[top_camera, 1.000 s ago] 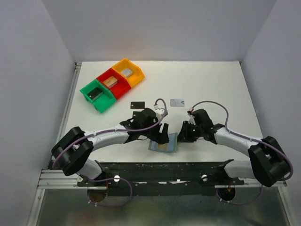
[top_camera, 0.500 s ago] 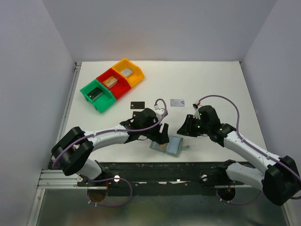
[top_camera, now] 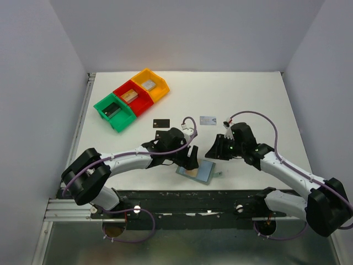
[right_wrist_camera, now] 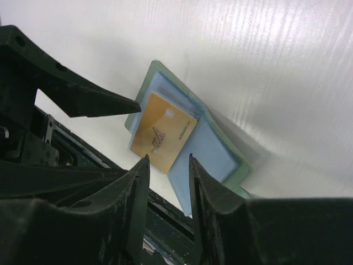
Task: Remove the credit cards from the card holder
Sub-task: Remove the credit card from the card holder.
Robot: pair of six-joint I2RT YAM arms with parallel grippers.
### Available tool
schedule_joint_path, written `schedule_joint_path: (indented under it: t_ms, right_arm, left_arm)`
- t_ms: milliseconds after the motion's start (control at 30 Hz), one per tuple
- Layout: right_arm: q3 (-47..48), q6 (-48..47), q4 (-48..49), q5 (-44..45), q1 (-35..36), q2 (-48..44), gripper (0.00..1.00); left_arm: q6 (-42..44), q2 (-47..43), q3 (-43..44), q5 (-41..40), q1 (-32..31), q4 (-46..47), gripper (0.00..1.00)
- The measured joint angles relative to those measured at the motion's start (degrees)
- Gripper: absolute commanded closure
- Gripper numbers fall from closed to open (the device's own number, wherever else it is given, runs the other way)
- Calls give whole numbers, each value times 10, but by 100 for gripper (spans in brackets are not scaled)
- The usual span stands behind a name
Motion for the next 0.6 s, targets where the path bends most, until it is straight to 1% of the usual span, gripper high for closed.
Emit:
schedule_joint_path:
  t_ms: [100, 167, 467, 600]
  right_arm:
    - [0, 1, 12, -17, 0, 3, 64]
    - [0, 2, 22, -33, 0, 14, 64]
    - [-21, 25, 106, -124, 0, 113, 61]
    - [-33, 37, 143, -151, 0, 152, 61]
  left_arm:
    - [-2, 0, 0, -11, 0, -4, 21]
    - [-6, -3, -1, -24, 0, -8, 22]
    - [-37, -53, -38, -101, 7, -19, 23]
    - [-49, -72, -58, -131, 13, -24, 25]
